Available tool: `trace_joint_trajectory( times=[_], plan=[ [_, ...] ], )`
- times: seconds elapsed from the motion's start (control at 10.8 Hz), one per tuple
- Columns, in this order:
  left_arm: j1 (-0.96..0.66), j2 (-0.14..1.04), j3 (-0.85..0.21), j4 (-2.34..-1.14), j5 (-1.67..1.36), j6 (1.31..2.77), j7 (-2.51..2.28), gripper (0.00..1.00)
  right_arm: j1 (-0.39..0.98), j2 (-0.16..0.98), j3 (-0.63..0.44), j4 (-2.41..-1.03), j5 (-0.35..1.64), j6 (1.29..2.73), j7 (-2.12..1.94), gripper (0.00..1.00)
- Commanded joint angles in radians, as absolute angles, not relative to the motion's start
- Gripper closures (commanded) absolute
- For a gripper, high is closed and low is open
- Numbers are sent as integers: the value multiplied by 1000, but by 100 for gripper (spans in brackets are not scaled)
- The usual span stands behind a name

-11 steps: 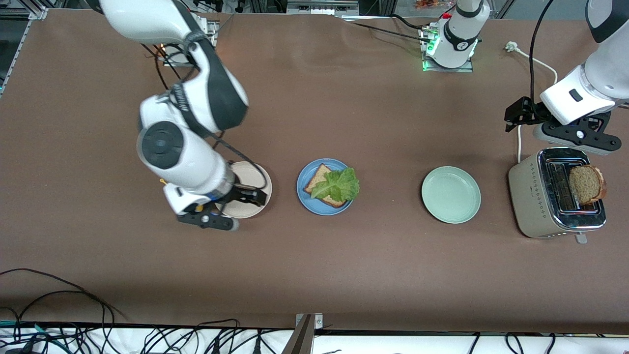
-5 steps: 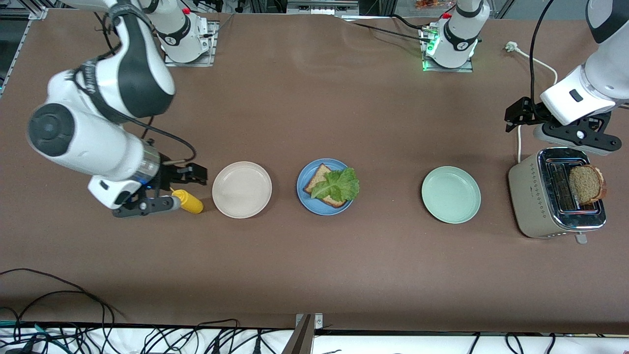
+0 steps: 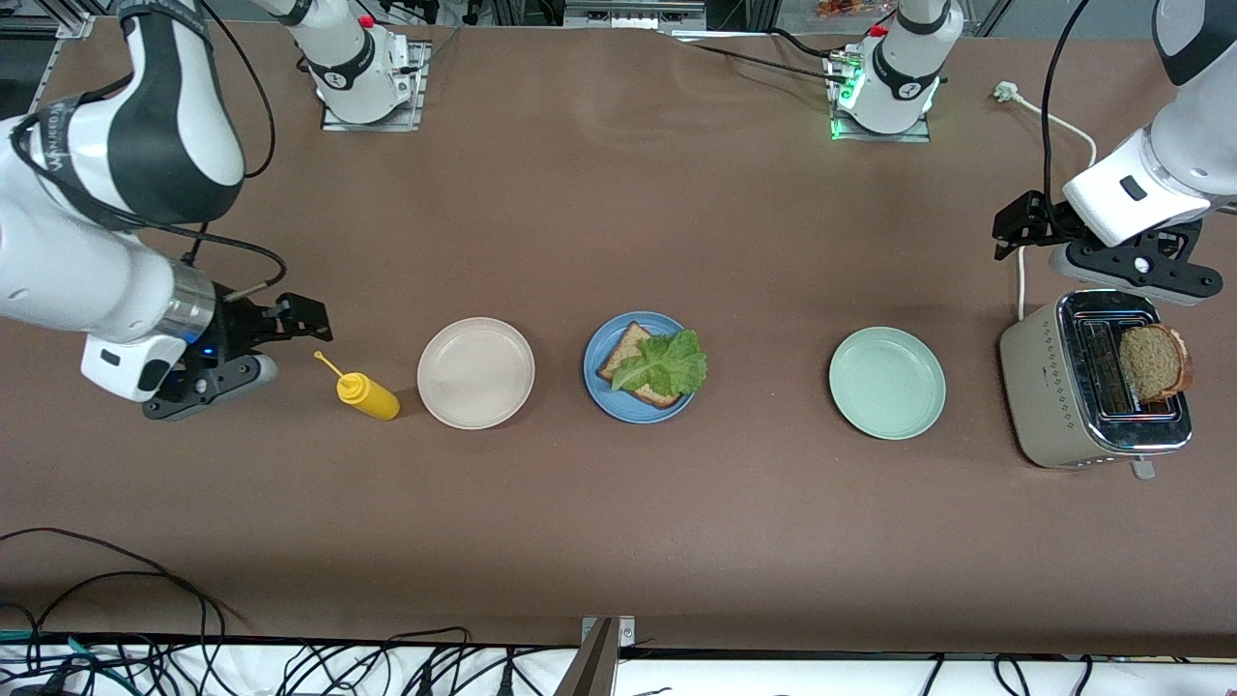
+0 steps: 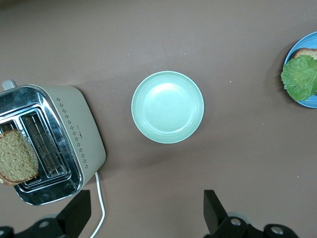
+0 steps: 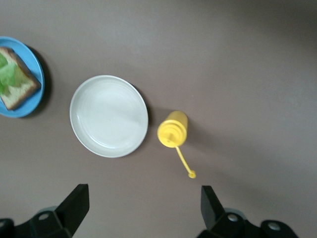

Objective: Make sandwich in blue plate with both arms
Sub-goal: 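Lower the open right gripper beside the yellow mustard bottle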

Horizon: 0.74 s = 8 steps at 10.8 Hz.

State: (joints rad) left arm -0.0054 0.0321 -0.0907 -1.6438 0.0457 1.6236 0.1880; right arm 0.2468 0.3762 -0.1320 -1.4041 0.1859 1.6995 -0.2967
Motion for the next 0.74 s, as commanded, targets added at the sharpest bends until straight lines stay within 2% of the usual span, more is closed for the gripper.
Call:
trace_joint_trajectory(
  times=[0.0,0.65],
  plan=[
    [-6,32,-83,-1631,23,1608,202,0,152,337,-115,-1473,248,1712,-579,0],
    [-8,54,-83,-1592,23,1609,201,0,-76,518,-118,-1477,595,1713,-1307,0]
  ],
)
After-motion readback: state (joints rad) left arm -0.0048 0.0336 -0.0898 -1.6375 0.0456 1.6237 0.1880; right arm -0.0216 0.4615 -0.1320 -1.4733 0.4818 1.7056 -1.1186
